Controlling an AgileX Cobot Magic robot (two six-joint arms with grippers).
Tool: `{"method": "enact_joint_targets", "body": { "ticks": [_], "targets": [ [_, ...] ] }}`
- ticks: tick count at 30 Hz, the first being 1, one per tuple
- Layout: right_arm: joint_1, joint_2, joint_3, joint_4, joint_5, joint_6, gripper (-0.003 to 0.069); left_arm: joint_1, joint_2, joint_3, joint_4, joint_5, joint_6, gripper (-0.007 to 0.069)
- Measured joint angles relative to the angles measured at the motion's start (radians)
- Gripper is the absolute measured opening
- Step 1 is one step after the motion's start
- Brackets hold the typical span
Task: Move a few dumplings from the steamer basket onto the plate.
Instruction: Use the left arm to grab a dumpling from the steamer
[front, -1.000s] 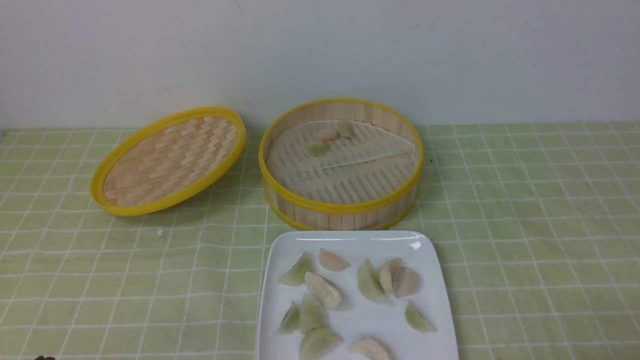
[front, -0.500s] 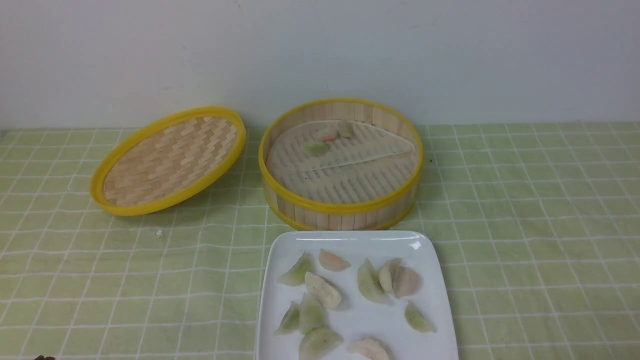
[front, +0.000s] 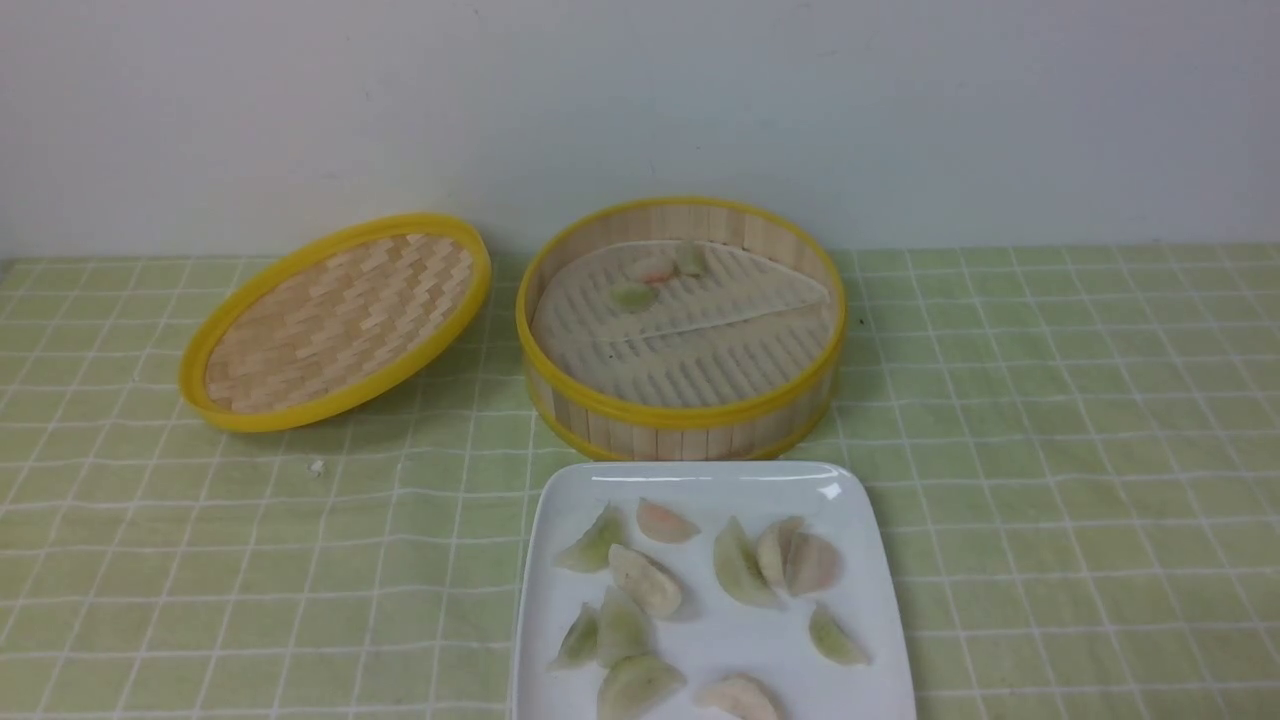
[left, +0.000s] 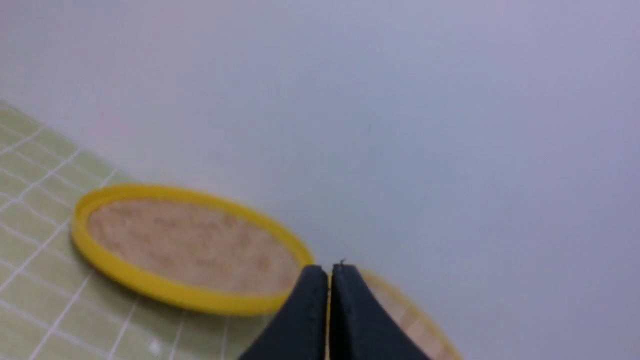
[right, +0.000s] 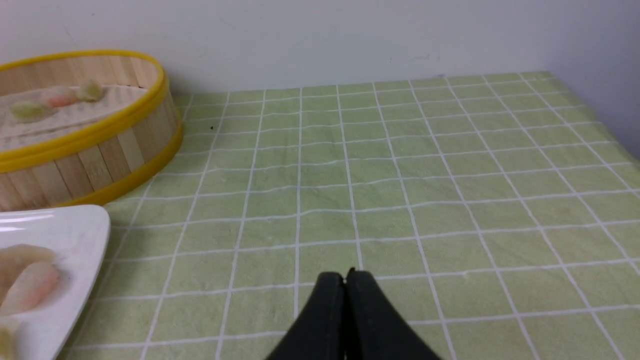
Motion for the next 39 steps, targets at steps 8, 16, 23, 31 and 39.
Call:
{"method": "enact_joint_targets", "body": {
  "ticks": [8, 16, 23, 31, 39],
  "targets": [
    [0.000, 0.000, 0.000, 0.000, -0.001, 0.000, -0.0015, 0.000, 0.051, -0.154, 0.054, -0.017, 0.013, -0.0006],
    [0.000, 0.000, 0.000, 0.000, -0.001, 0.000, -0.0015, 0.000, 0.477, -0.639, 0.294, 0.458, 0.020, -0.0006],
    [0.000, 0.000, 0.000, 0.000, -0.001, 0.000, -0.0015, 0.000, 1.043, -1.147, 0.350, 1.031, 0.196, -0.0006],
    [0.000, 0.000, 0.000, 0.000, -0.001, 0.000, -0.0015, -0.049, 1.518, -1.483, 0.299, 1.127, 0.468, -0.0006],
    [0.000, 0.000, 0.000, -0.001, -0.001, 0.000, -0.0015, -0.136, 1.850, -1.771, 0.287, 1.148, 0.665, -0.0006]
  ]
}}
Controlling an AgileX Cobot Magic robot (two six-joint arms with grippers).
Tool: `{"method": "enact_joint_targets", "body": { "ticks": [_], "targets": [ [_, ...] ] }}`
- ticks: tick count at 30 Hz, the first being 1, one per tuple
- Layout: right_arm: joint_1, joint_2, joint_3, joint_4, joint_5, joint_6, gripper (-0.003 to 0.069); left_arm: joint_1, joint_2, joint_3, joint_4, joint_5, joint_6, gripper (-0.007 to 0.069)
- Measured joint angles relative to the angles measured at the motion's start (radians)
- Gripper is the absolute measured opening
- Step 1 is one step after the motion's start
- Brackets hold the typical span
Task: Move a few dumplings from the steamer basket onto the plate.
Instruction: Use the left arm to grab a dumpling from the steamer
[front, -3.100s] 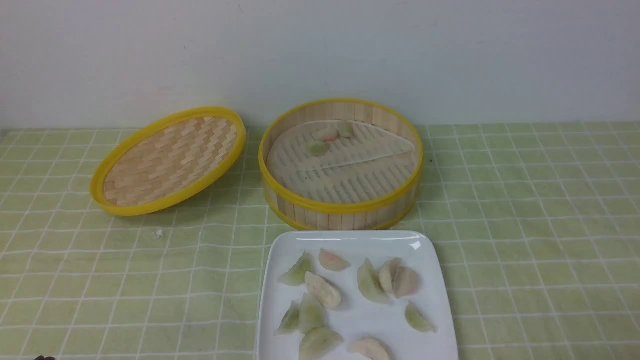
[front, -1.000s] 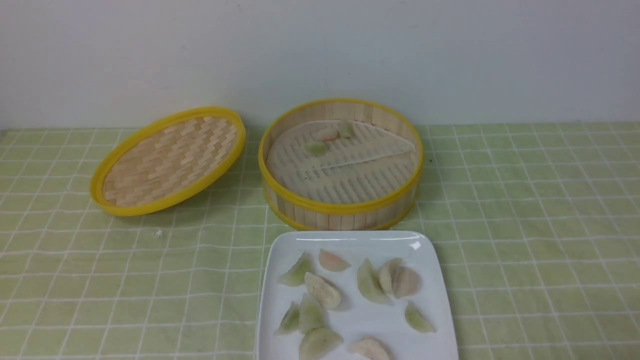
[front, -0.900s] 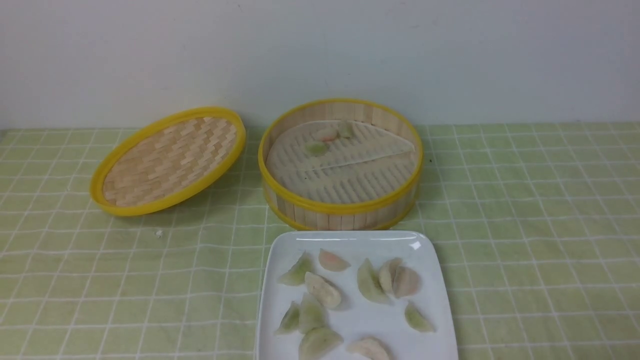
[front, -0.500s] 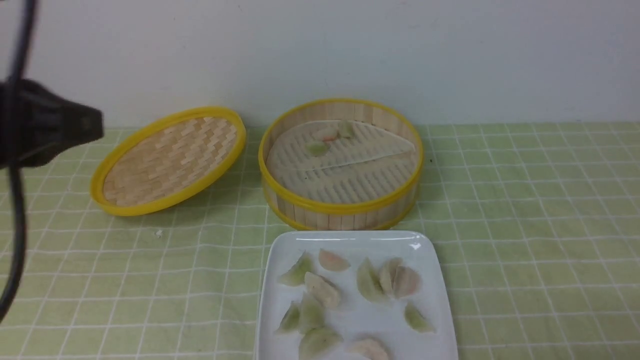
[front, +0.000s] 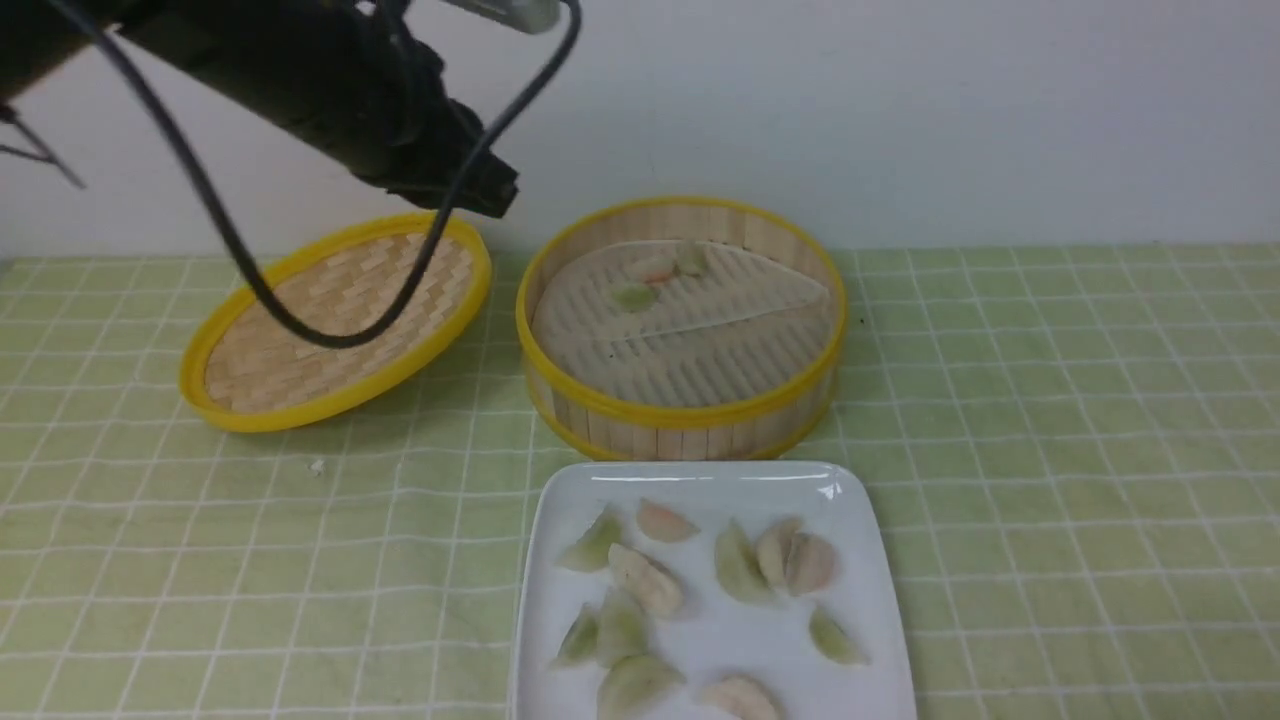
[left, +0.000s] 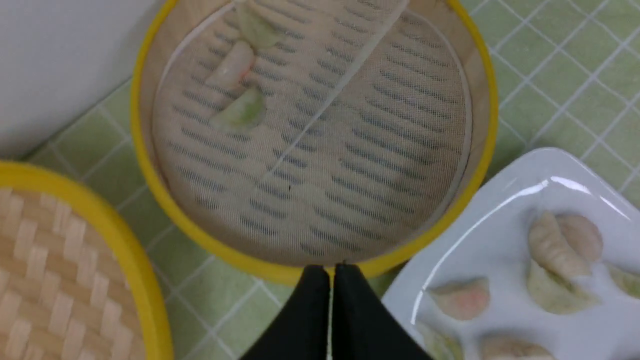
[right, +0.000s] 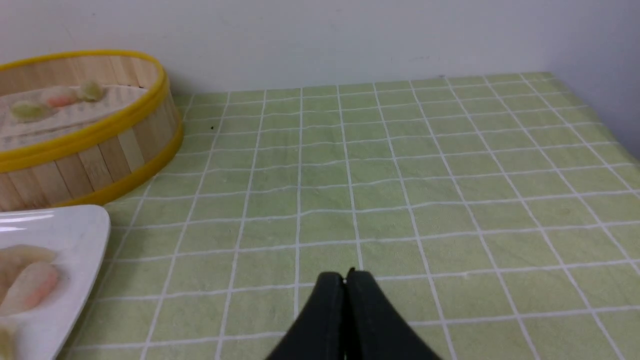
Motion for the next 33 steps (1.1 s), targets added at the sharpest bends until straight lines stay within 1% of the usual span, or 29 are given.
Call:
{"method": "enact_joint_targets", "body": {
  "ticks": [3, 4, 6, 9, 10, 12, 15, 16, 17, 18, 21, 23, 25, 27, 30, 33],
  "targets": [
    [0.000, 0.000, 0.000, 0.000, 0.000, 0.000, -0.0015, -0.014, 0.113, -0.106, -0.023, -0.001, 0.044, -0.0006],
    [0.000, 0.000, 0.000, 0.000, 0.000, 0.000, -0.0015, -0.019, 0.188, -0.169, -0.043, -0.016, 0.072, -0.0006],
    [0.000, 0.000, 0.000, 0.000, 0.000, 0.000, -0.0015, -0.021, 0.231, -0.202, -0.056, -0.027, 0.092, -0.0006],
    [0.000, 0.000, 0.000, 0.000, 0.000, 0.000, -0.0015, -0.026, 0.365, -0.288, -0.089, -0.065, 0.143, 0.0008],
    [0.000, 0.000, 0.000, 0.000, -0.001, 0.000, -0.0015, -0.026, 0.365, -0.293, -0.091, -0.065, 0.145, 0.0011],
    [0.000, 0.000, 0.000, 0.000, 0.000, 0.000, -0.0015, -0.027, 0.465, -0.343, -0.102, -0.090, 0.183, 0.0064],
    [0.000, 0.000, 0.000, 0.000, 0.000, 0.000, -0.0015, -0.027, 0.545, -0.375, -0.102, -0.127, 0.196, 0.0163],
    [0.000, 0.000, 0.000, 0.000, 0.000, 0.000, -0.0015, -0.027, 0.564, -0.378, -0.102, -0.143, 0.198, 0.0213],
    [0.000, 0.000, 0.000, 0.000, 0.000, 0.000, -0.0015, -0.027, 0.580, -0.381, -0.102, -0.159, 0.201, 0.0290],
    [0.000, 0.000, 0.000, 0.000, 0.000, 0.000, -0.0015, -0.027, 0.590, -0.383, -0.103, -0.172, 0.204, 0.0347],
    [0.000, 0.000, 0.000, 0.000, 0.000, 0.000, -0.0015, -0.027, 0.602, -0.386, -0.104, -0.204, 0.215, 0.0483],
    [0.000, 0.000, 0.000, 0.000, 0.000, 0.000, -0.0015, -0.028, 0.607, -0.388, -0.112, -0.229, 0.235, 0.0558],
    [0.000, 0.000, 0.000, 0.000, 0.000, 0.000, -0.0015, -0.032, 0.617, -0.390, -0.124, -0.259, 0.273, 0.0597],
    [0.000, 0.000, 0.000, 0.000, 0.000, 0.000, -0.0015, -0.039, 0.629, -0.390, -0.138, -0.289, 0.313, 0.0608],
    [0.000, 0.000, 0.000, 0.000, 0.000, 0.000, -0.0015, -0.054, 0.653, -0.390, -0.163, -0.332, 0.363, 0.0600],
    [0.000, 0.000, 0.000, 0.000, 0.000, 0.000, -0.0015, -0.068, 0.669, -0.390, -0.169, -0.368, 0.372, 0.0558]
  ]
}}
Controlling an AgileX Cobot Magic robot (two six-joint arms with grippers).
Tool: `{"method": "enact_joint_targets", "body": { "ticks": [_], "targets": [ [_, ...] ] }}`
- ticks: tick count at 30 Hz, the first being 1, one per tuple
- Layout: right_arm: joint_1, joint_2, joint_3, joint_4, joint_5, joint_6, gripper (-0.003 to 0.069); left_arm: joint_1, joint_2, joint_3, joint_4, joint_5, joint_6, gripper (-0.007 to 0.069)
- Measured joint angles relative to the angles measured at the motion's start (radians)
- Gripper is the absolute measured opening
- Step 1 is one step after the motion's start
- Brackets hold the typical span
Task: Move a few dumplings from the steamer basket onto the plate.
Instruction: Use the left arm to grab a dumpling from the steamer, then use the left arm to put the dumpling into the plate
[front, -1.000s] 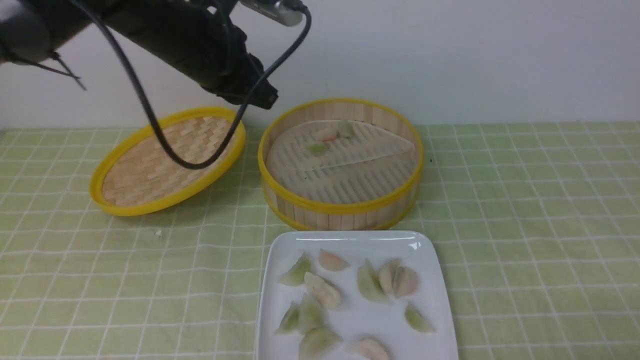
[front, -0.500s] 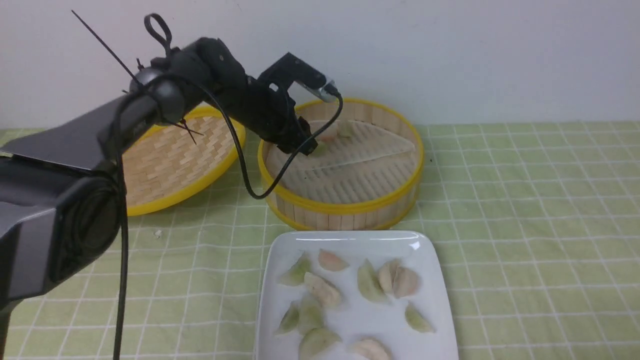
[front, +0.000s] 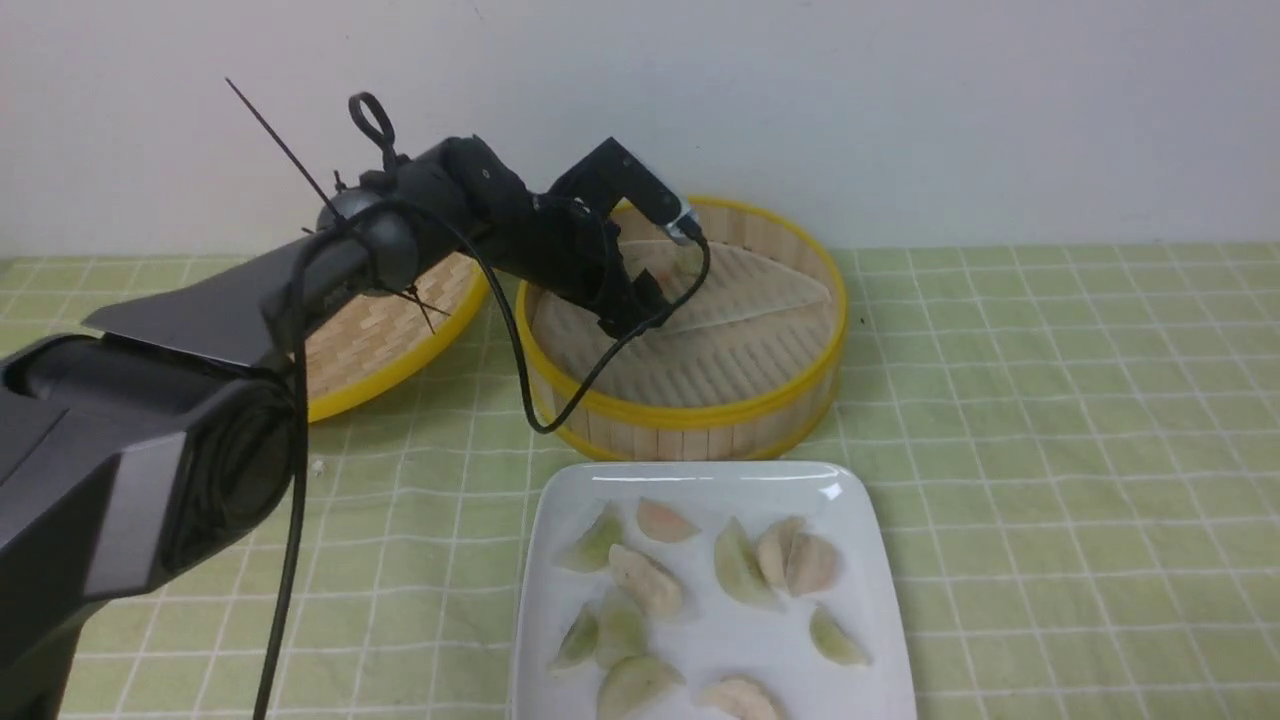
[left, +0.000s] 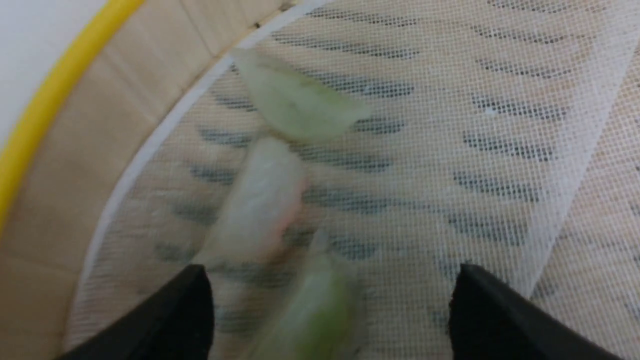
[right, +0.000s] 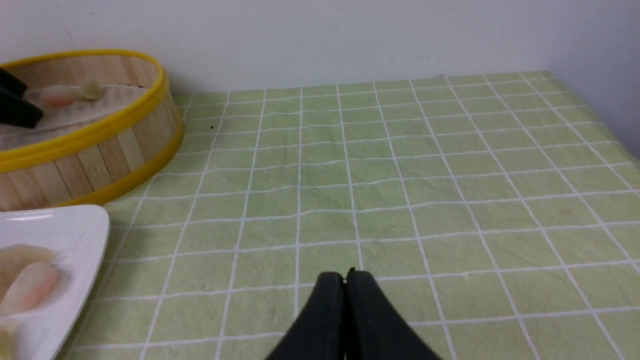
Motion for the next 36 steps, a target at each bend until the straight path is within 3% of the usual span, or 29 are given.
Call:
{"method": "enact_joint_targets", "body": {
  "ticks": [2, 8, 17, 23, 27, 31, 36],
  "targets": [
    [0.000, 0.000, 0.000, 0.000, 0.000, 0.000, -0.0015, -0.008, 0.005, 0.000, -0.003, -0.011, 0.000, 0.0501],
    [0.000, 0.000, 0.000, 0.000, 0.000, 0.000, -0.0015, -0.011, 0.003, -0.002, 0.003, -0.007, -0.004, 0.0138],
    [0.000, 0.000, 0.000, 0.000, 0.000, 0.000, -0.0015, -0.011, -0.135, 0.000, 0.087, 0.174, -0.136, 0.0144],
    [0.000, 0.000, 0.000, 0.000, 0.000, 0.000, -0.0015, -0.011, -0.346, -0.002, 0.268, 0.361, -0.358, 0.0144],
    [0.000, 0.000, 0.000, 0.000, 0.000, 0.000, -0.0015, -0.011, -0.461, -0.002, 0.306, 0.576, -0.485, 0.0144],
    [0.000, 0.000, 0.000, 0.000, -0.001, 0.000, -0.0015, -0.019, -0.535, 0.019, 0.305, 0.627, -0.553, 0.0144],
    [0.000, 0.000, 0.000, 0.000, -0.001, 0.000, -0.0015, -0.043, -0.660, 0.231, 0.291, 0.627, -0.675, 0.0143]
  ]
}}
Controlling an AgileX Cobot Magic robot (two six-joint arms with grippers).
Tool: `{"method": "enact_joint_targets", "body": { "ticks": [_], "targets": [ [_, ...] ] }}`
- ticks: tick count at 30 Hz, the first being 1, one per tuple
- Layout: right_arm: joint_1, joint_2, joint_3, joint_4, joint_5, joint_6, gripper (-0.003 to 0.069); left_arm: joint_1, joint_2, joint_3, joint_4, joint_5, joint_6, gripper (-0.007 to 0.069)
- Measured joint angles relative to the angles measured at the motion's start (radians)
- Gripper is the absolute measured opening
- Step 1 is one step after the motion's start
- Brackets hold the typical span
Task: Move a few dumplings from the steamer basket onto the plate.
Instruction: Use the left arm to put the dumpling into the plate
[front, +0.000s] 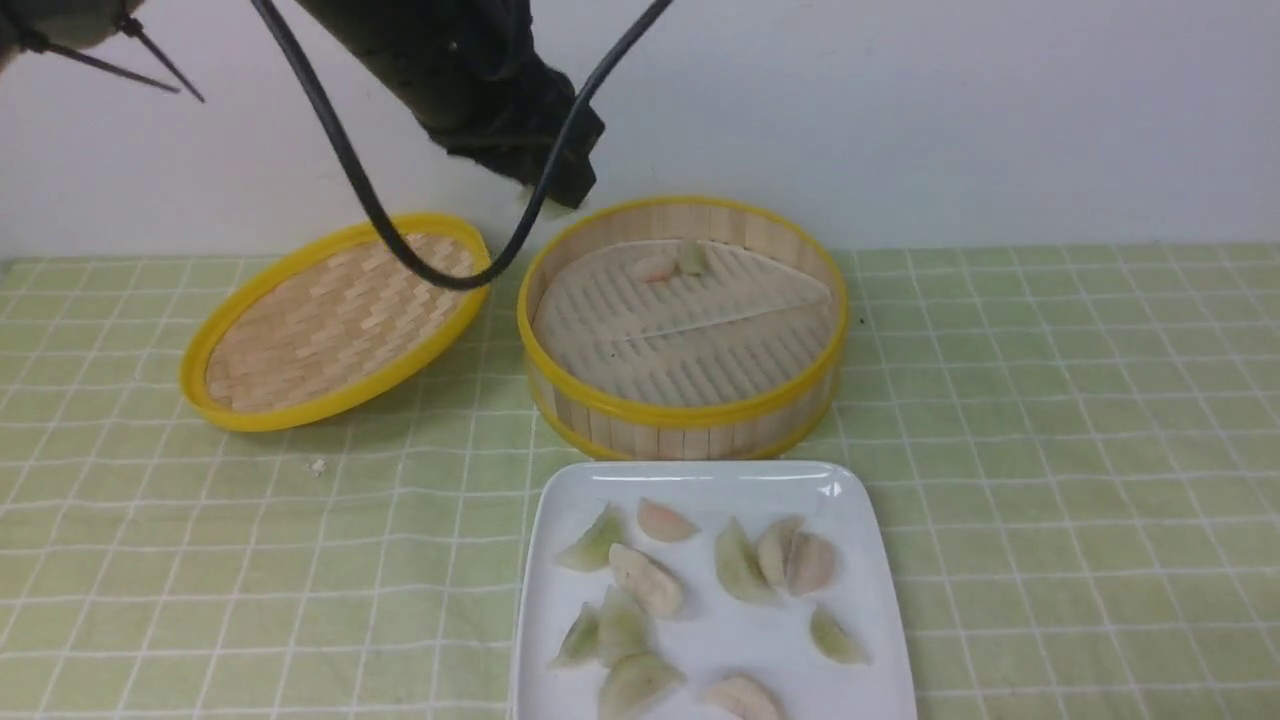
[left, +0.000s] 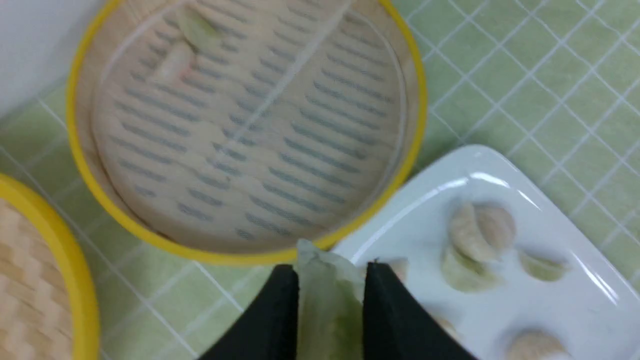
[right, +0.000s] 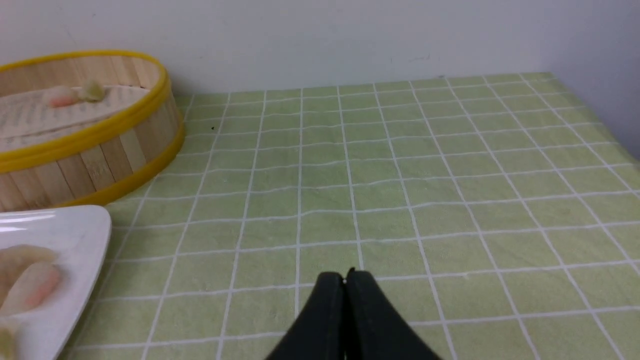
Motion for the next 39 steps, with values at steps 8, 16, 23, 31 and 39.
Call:
{"method": "enact_joint_targets", "body": {
  "ticks": [8, 16, 23, 31, 39],
  "targets": [
    [0.000, 0.000, 0.000, 0.000, 0.000, 0.000, -0.0016, -0.143, -0.068, 0.389, -0.001, -0.007, -0.008, 0.0143],
    [0.000, 0.000, 0.000, 0.000, 0.000, 0.001, -0.0016, -0.296, 0.027, 0.455, -0.008, -0.150, -0.004, 0.0143],
    [0.000, 0.000, 0.000, 0.000, 0.000, 0.003, -0.0016, -0.315, 0.073, 0.453, -0.004, -0.250, -0.004, 0.0233],
    [0.000, 0.000, 0.000, 0.000, 0.000, 0.003, -0.0016, -0.315, 0.076, 0.318, 0.121, -0.268, -0.034, 0.0442],
    [0.000, 0.000, 0.000, 0.000, 0.000, 0.003, -0.0016, -0.237, 0.090, 0.060, 0.376, -0.338, -0.191, 0.0029]
  ]
}}
